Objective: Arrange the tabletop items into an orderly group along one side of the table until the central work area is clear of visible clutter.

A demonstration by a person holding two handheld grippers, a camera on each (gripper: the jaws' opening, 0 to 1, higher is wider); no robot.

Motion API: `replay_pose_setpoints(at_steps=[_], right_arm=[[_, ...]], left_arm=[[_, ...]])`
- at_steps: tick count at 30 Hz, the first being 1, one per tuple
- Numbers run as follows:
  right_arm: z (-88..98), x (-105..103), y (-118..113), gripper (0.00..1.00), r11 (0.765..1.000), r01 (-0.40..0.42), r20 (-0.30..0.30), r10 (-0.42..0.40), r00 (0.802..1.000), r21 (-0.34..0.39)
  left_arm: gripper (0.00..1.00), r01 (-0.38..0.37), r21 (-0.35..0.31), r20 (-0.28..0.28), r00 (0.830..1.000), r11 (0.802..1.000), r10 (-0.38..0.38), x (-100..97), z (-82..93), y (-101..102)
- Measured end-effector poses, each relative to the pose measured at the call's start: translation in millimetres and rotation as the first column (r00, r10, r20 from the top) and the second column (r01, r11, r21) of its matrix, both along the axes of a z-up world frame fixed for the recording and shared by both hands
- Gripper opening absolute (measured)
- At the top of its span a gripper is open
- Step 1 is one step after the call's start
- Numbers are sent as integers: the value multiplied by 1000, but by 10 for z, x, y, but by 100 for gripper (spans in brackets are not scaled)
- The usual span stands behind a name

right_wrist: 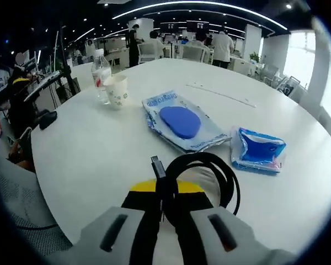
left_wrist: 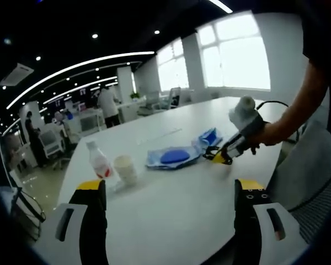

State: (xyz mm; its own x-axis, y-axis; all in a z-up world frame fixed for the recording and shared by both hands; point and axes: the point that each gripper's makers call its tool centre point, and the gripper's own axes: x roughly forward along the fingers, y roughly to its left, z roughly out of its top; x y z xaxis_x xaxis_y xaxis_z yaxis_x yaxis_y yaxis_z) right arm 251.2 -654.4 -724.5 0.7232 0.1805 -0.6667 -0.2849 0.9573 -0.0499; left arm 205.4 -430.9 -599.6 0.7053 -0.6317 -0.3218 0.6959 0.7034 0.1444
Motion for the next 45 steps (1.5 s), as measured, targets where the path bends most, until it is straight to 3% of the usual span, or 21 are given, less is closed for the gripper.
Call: replay_pose_setpoints(at_steps=[10, 21, 25, 34, 39, 40, 45], right_arm=[[-2, -73, -204, 8, 997, -16, 13, 17, 1000, -79], [-272, -198, -310, 9, 982, -92, -26, 88, 996, -167], [-370, -219, -308, 10, 984, -106, -62, 98, 993, -140], [-410, -167, -316, 10, 990, -79, -58, 72, 996, -116], [-409, -136, -271, 11, 999, -36, -61, 33, 998, -41], [-426, -159, -239, 12, 1000, -20, -85, 19, 996, -5], [-337, -132, -197, 17, 999, -11, -53, 13, 999, 43]], left_arm=[[94, -1, 7, 3, 1000, 1000, 1, 10, -1, 4], [93, -1, 16, -6, 1000, 1000, 1, 3, -21, 7], [93, -1, 20, -14, 1000, 1000, 2, 3, -39, 6], [92, 5, 31, -38, 999, 999, -3, -5, -88, -4], [92, 16, 28, -56, 998, 999, -14, -20, -107, -24], [92, 16, 30, -72, 997, 999, -14, -23, -122, -26], [87, 61, 36, -105, 993, 997, -57, -5, -128, -103]])
